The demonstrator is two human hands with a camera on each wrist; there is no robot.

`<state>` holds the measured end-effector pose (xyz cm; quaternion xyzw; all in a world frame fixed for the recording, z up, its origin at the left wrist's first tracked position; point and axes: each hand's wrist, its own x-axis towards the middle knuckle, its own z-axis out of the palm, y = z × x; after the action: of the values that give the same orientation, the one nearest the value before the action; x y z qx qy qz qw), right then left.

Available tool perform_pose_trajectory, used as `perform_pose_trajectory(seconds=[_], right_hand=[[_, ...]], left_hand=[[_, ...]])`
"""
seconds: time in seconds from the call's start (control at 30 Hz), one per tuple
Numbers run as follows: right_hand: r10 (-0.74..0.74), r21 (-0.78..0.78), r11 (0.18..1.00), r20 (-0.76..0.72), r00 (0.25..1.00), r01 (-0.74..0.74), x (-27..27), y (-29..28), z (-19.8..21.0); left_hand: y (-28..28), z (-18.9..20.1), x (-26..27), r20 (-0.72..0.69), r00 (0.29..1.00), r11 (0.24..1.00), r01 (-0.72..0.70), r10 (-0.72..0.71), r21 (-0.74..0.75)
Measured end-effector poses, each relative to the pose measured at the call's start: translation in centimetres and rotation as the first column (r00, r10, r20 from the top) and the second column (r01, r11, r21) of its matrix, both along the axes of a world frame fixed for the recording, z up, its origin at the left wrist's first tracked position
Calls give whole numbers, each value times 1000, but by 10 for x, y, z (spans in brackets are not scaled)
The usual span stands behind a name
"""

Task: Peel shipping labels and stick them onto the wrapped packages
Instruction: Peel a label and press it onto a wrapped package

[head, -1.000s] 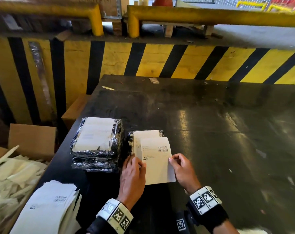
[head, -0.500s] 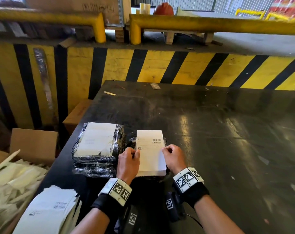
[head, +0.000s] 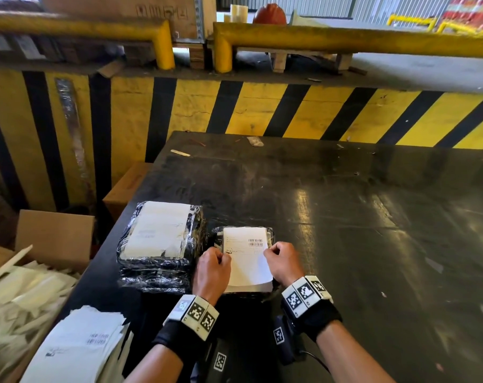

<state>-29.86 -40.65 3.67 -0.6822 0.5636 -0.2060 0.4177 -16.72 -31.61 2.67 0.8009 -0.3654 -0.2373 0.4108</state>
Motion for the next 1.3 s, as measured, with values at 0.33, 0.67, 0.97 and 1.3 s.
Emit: perform_pose_trajectory(seconds=[0.33,0.67,0.97,1.3], right_hand=[[10,-55,998,-195,981,-21,2,0,6],[135,-19,988,-353,926,-152,2,-6,19],[164,-133,950,-559,813,-283,-20,-1,29],[348,-279,687,-685,640,-672,-58,57,-19]], left_hand=[[-1,5,-2,61,998,996,-3,-3,95],[3,12,-7,234,969,961,13,-80,276],[26,13,-13,484,857,977,91,-176,195],[45,-31,-17,464,727,862,401,-506,311]])
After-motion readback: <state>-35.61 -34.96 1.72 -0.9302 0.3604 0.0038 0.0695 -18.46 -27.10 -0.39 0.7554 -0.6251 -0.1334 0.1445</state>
